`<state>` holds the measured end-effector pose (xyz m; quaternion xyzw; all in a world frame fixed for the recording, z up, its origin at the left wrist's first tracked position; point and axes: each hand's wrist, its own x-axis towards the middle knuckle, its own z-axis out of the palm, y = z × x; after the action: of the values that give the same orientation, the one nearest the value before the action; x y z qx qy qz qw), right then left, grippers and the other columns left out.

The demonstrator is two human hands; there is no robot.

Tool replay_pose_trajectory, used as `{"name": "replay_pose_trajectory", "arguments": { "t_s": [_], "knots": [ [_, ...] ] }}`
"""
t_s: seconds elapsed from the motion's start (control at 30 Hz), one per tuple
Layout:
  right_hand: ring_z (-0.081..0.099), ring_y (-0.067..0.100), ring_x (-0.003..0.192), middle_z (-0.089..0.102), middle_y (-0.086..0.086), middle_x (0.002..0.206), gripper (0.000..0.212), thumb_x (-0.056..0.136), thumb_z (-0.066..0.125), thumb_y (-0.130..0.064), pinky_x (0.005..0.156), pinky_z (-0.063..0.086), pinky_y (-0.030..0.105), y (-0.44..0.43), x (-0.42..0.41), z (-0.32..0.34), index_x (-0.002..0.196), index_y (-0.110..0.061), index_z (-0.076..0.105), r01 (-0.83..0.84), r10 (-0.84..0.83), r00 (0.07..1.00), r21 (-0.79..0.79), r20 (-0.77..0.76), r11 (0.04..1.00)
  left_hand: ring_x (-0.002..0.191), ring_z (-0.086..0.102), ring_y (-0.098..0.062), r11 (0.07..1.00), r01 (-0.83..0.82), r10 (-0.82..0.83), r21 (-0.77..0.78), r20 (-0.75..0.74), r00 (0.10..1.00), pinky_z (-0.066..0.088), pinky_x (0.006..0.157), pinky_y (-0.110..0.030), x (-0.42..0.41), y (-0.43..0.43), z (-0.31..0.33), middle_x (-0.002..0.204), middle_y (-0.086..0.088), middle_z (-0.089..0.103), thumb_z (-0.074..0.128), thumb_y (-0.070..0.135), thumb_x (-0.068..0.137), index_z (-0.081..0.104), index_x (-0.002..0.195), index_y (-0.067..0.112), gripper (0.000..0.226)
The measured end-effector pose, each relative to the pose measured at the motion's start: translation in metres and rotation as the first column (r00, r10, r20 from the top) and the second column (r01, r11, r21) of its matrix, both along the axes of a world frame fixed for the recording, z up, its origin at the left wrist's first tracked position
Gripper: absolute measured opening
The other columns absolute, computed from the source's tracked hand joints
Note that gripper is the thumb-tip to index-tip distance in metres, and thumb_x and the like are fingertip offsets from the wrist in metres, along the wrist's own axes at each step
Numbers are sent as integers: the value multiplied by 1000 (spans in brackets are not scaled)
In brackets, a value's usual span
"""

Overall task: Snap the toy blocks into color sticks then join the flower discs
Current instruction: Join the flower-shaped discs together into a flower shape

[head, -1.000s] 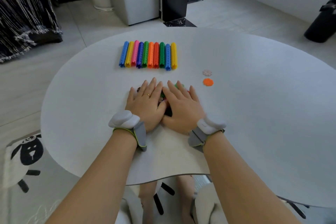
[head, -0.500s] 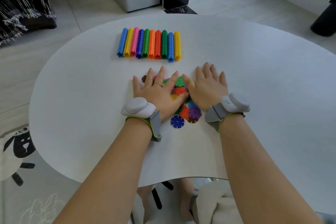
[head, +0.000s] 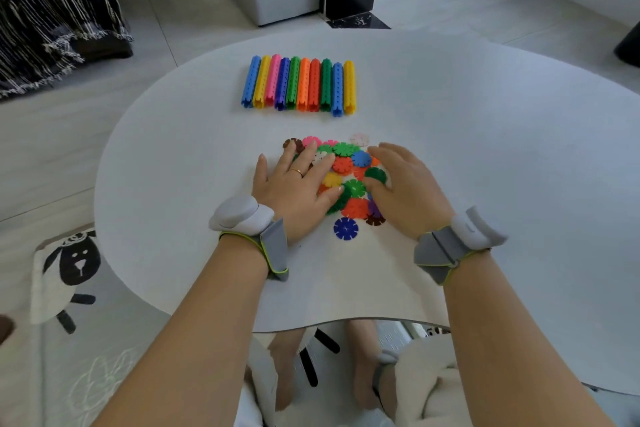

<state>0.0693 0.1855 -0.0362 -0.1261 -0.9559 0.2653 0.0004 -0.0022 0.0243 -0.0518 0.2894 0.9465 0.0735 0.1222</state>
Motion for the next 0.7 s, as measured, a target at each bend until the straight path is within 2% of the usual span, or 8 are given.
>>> {"name": "replay_pose_trajectory", "arguments": {
  "t_s": [0.1, 0.2, 0.33, 0.43, 0.5, 0.57, 0.63, 0.7],
  "knots": [
    [3, 21, 147, 10, -1, 160, 58, 99, 33, -45, 119, 3, 35, -9, 3, -9, 151, -24, 18, -86, 69, 992, 168, 107, 982, 144, -15, -17, 997, 35, -36, -66, -19, 999, -9, 114, -53, 8, -1, -5, 156, 13, -15, 11, 65, 91, -6, 143, 48, 58],
    [-5, 19, 147, 1, -4, 160, 54, 101, 18, -45, 119, -4, 40, -16, -3, -17, 152, -27, 8, -96, 60, 990, 304, 127, 948, 144, -15, -17, 997, 1, -6, -78, -64, 998, -8, 113, -55, 4, 1, -10, 156, 14, -15, 8, 67, 89, -9, 142, 50, 59],
    [-5, 22, 147, 2, -10, 160, 50, 102, 17, -42, 118, -5, 46, -14, -11, -14, 151, -33, 10, -138, 88, 981, 308, 171, 941, 143, -18, -17, 992, -3, -7, -125, -84, 996, -13, 111, -57, -3, 1, -11, 156, 11, -16, 6, 76, 81, -13, 141, 49, 69],
    [2, 20, 147, 17, -12, 158, 43, 103, 23, -33, 118, -6, 42, -11, -17, -11, 145, -35, 31, -76, 57, 993, 187, 106, 979, 143, -17, -17, 993, 2, -12, -120, -81, 997, -18, 109, -57, -10, 3, -7, 157, 9, -11, 8, 82, 76, -12, 142, 47, 78],
    [15, 20, 146, 34, -7, 152, 41, 102, 32, -23, 119, 1, 41, -10, -18, -10, 141, -30, 40, 7, -8, 1000, 96, 7, 995, 144, -14, -16, 1000, -8, 7, -26, -40, 999, -18, 108, -58, -12, 1, -2, 158, 11, -2, 17, 76, 82, -9, 144, 46, 73],
    [33, 20, 138, 46, -2, 143, 42, 98, 40, -17, 118, 16, 42, -9, -21, -8, 140, -25, 43, 76, -74, 995, 21, -74, 997, 145, -11, -16, 995, -51, 50, 89, 4, 999, -16, 109, -57, -14, -4, 1, 157, 11, 9, 27, 63, 90, -5, 146, 42, 67],
    [45, 20, 127, 52, -1, 137, 40, 96, 47, -19, 113, 27, 40, -9, -23, -7, 136, -22, 48, 121, -122, 982, -22, -144, 992, 145, -8, -16, 986, -90, 89, 142, 16, 996, -11, 112, -55, -15, -8, 3, 157, 11, 9, 31, 52, 95, 1, 148, 36, 63],
    [48, 22, 123, 53, 1, 134, 37, 93, 53, -24, 108, 34, 38, -10, -28, -9, 130, -22, 55, 126, -125, 973, -6, -194, 992, 145, -7, -15, 986, -99, 99, 131, 1, 995, -8, 113, -53, -15, -9, 3, 158, 10, 4, 32, 48, 97, 12, 148, 33, 57]
  ]
}}
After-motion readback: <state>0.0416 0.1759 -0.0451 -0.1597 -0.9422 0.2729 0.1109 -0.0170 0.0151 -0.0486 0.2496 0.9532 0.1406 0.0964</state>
